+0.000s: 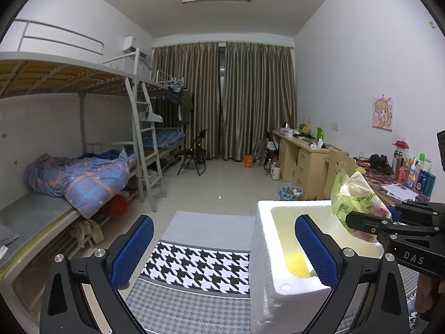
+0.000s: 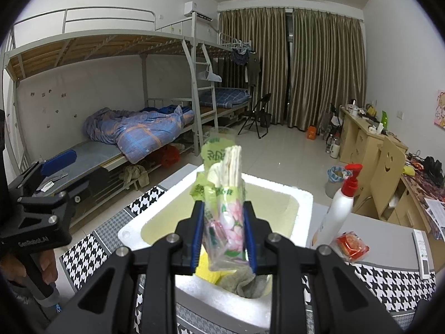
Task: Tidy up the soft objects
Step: 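Open the left tool to drop the mesh sleeve into the foam box, then lower the tissue packet into the foam box and open the right tool, then withdraw both tools back from the foam box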
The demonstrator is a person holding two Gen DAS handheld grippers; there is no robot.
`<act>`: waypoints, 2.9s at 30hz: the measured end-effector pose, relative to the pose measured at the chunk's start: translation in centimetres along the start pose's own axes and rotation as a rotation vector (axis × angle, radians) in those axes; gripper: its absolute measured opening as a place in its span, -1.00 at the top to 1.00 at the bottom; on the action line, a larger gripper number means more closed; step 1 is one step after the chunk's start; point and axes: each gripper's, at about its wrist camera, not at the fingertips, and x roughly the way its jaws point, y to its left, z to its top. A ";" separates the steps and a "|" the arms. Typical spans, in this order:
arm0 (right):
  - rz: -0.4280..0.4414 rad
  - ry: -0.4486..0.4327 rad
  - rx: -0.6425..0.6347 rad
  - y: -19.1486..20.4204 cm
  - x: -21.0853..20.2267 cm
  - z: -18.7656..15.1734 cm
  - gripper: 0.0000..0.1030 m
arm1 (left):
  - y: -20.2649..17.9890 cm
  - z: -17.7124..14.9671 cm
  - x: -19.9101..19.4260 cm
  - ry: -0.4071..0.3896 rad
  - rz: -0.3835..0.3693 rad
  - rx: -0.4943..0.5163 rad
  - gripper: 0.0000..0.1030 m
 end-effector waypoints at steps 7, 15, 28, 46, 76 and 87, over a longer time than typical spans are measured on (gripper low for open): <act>0.021 0.031 0.009 0.2 1.2 -0.1 -0.26 | 1.0 -0.2 0.1 0.007 0.017 -0.019 -0.98; 0.017 0.030 -0.004 0.4 0.5 -0.3 -0.48 | 1.1 -0.2 -0.1 0.008 0.014 -0.020 -0.98; -0.013 -0.019 -0.001 0.4 -2.0 -0.3 -0.97 | 0.2 0.0 -1.3 -0.005 -0.004 -0.005 -0.98; -0.035 -0.054 -0.017 0.6 -4.6 -0.7 -0.99 | -1.9 0.5 -4.2 -0.037 -0.030 0.031 -0.98; -0.085 -0.109 -0.016 0.3 -8.4 -2.3 -0.99 | -3.7 0.2 -7.5 -0.057 -0.109 0.061 -0.98; -0.092 -0.119 0.006 -0.6 -9.4 -3.4 -0.99 | -4.7 -0.2 -8.4 -0.058 -0.126 0.069 -0.98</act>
